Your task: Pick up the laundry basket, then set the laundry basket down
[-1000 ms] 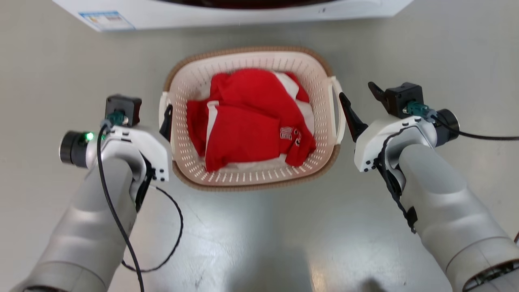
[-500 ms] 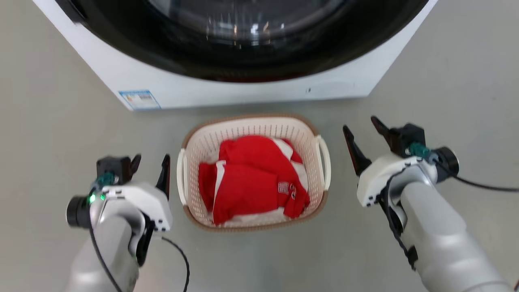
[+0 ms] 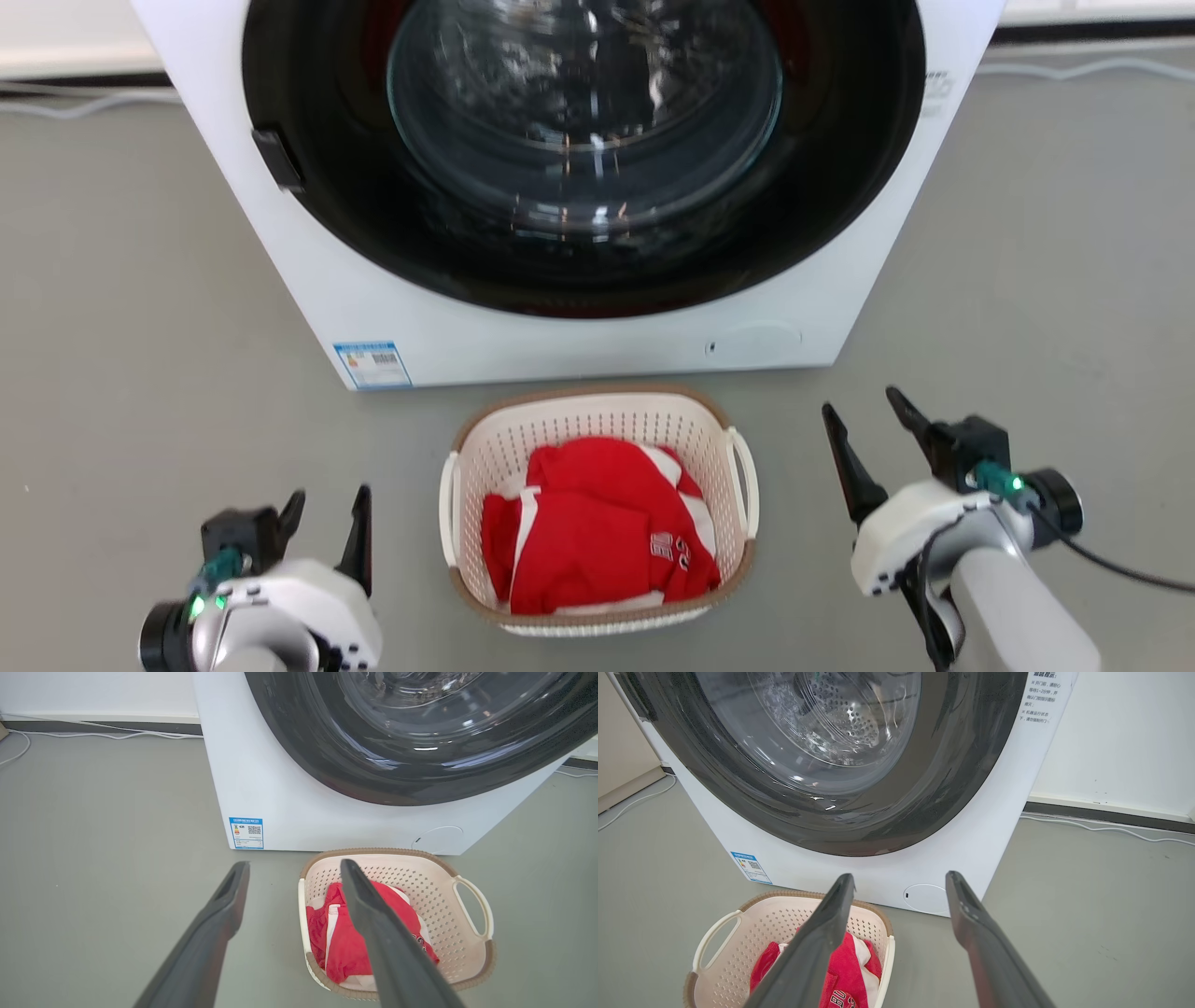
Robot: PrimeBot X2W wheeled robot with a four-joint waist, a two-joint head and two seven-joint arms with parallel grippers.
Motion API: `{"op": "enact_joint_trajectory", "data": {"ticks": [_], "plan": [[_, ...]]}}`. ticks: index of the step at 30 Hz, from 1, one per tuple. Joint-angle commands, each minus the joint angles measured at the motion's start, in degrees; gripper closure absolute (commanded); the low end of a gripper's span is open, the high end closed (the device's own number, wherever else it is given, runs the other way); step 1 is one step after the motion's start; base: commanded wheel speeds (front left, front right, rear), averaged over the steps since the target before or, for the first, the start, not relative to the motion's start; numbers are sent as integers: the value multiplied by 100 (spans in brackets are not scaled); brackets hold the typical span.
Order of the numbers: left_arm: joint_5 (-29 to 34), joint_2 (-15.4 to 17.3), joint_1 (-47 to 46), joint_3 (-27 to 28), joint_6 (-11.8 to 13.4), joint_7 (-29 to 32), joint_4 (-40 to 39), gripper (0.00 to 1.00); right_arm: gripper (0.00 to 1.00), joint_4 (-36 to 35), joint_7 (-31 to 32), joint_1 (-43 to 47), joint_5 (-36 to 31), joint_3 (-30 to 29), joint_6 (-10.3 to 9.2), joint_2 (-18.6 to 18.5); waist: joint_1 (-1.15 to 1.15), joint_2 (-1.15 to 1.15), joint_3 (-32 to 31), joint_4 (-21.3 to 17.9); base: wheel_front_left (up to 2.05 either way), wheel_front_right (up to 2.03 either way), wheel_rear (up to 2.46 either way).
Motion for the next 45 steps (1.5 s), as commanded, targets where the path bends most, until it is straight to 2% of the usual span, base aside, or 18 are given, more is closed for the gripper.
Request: {"op": "enact_joint_trajectory", "data": {"ticks": [1, 6, 12, 24, 38, 39, 45], "plan": [[82, 90, 105, 291, -32, -35, -216, 0, 0, -271, -29, 181, -57, 87, 33, 43, 0, 0, -285, 31, 0, 0, 0], [220, 29, 700, 752, -84, -35, -682, 0, 0, -922, -29, 789, -85, -13, 33, 16, 0, 0, -684, 6, 0, 0, 0], [387, -42, 1117, 1052, -123, -35, -1118, 0, 0, -1516, -29, 1334, -113, -153, 33, -17, 0, 0, -847, 38, 0, 0, 0], [470, -319, 1741, 1580, 9, -35, -1873, 0, 0, -2089, -29, 1996, -95, -552, 33, 87, 0, 0, -1123, 61, 0, 0, 0], [544, -506, 2088, 1676, 9, -35, -2275, 0, 0, -2356, -29, 2362, -135, -704, 33, 149, 0, 0, -1270, 50, 0, 0, 0], [508, -529, 2214, 1485, -17, 0, -2124, 100, 100, -2182, 3, 2455, -113, -798, -1, 175, 0, 0, -1271, 50, 0, 0, 0], [407, -628, 2208, 1489, -32, 49, -1812, 100, 100, -1901, 59, 2541, 2, -796, -7, 192, 0, 0, -1271, 51, 0, 0, 0]]}}
